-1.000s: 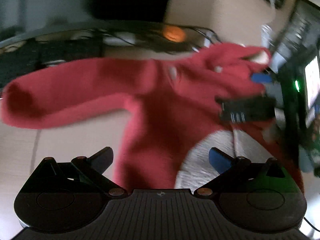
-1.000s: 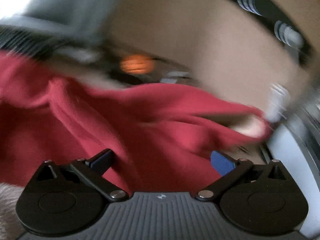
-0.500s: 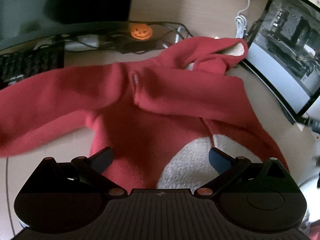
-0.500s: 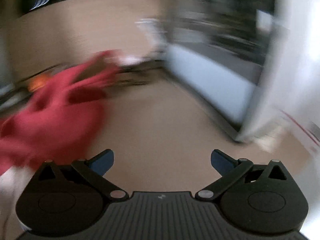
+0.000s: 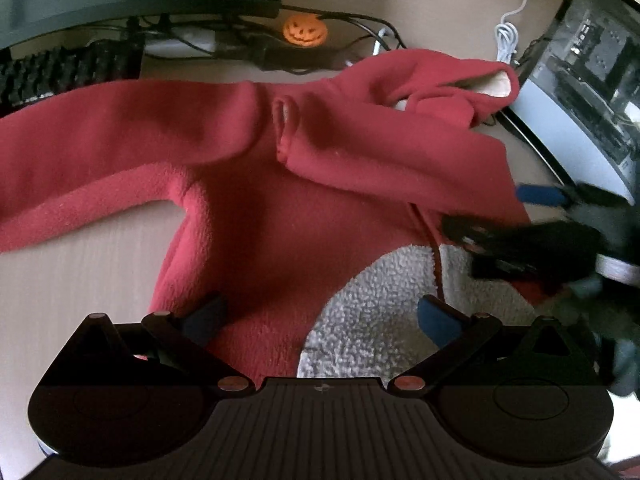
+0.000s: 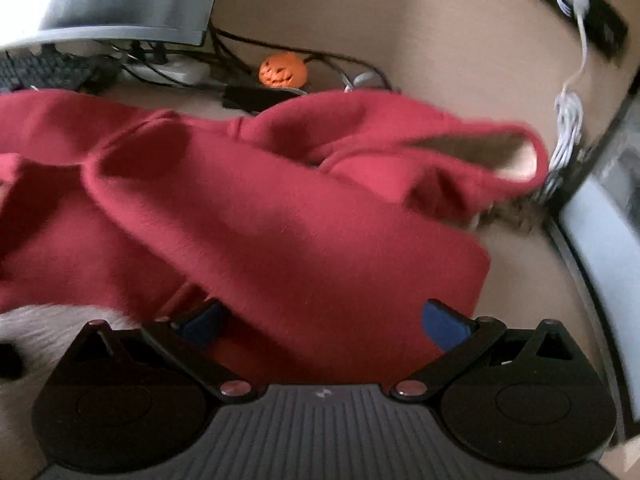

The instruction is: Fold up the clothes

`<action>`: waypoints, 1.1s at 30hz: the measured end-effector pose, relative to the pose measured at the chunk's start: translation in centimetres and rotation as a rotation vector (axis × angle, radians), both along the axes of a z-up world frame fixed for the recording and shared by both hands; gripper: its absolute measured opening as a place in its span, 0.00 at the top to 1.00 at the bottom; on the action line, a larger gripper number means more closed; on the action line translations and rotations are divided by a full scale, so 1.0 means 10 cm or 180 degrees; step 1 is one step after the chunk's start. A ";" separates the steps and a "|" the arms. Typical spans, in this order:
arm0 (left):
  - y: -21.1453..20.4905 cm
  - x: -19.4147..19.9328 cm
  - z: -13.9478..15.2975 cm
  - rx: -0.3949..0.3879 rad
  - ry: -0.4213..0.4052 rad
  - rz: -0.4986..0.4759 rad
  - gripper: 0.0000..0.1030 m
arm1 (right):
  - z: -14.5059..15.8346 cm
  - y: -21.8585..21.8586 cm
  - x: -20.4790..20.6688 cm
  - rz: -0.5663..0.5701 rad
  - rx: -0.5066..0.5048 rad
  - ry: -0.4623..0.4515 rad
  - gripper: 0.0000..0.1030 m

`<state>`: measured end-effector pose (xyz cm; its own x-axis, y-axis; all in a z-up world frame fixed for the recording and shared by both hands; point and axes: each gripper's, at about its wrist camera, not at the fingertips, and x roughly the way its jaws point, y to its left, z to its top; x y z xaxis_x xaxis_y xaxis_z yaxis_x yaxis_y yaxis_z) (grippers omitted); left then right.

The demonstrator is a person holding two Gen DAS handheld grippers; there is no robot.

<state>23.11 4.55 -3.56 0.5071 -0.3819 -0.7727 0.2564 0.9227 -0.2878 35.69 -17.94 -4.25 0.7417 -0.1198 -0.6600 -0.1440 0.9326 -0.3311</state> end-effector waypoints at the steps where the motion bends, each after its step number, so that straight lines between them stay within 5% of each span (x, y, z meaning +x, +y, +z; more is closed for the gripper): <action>1: 0.01 -0.02 0.00 -0.0004 -0.0009 0.0008 0.00 | -0.02 0.03 0.03 -0.0017 -0.0112 -0.0068 0.00; 5: 0.04 -0.05 0.00 -0.0037 0.0000 0.0021 0.00 | -0.03 -0.08 0.04 -0.0306 -0.0612 -0.0506 0.00; 8: 0.06 -0.03 0.01 -0.0049 0.0047 -0.0005 0.00 | 0.20 -0.60 -0.08 -0.1102 -0.0389 -0.0866 0.00; 13: 0.06 0.01 0.02 -0.0029 0.0089 -0.0062 0.00 | 0.32 -1.90 -0.69 -0.2712 0.0962 -0.0791 0.00; 15: 0.05 0.01 0.02 -0.0002 0.0079 -0.0097 0.00 | 0.23 -2.19 -0.94 -0.2912 0.1699 -0.0569 0.00; 18: 0.02 0.03 0.04 0.0034 0.0067 -0.0157 0.00 | 0.23 -2.26 -1.25 -0.3142 0.2023 -0.0627 0.00; 21: 0.02 0.05 0.08 0.0002 0.0062 -0.0198 0.00 | 0.38 -2.20 -1.41 -0.3051 0.1949 -0.0827 0.00; 23: 0.05 0.08 0.10 -0.0112 0.0010 -0.0205 0.00 | 0.51 -2.03 -1.36 -0.2622 0.1745 -0.0879 0.00; 27: 0.06 0.14 0.14 -0.0194 -0.0111 -0.0186 0.00 | 0.47 -1.61 -0.88 -0.1571 0.1665 -0.0222 0.00; 33: -0.07 0.20 0.01 -0.0024 -0.0071 -0.0105 0.00 | 0.02 -1.23 -0.18 -0.1197 0.1582 0.0438 0.00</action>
<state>25.16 3.87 -3.50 0.5112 -0.4046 -0.7582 0.2932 0.9114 -0.2887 33.88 -30.19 -4.09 0.6131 -0.0105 -0.7899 0.2129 0.9651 0.1524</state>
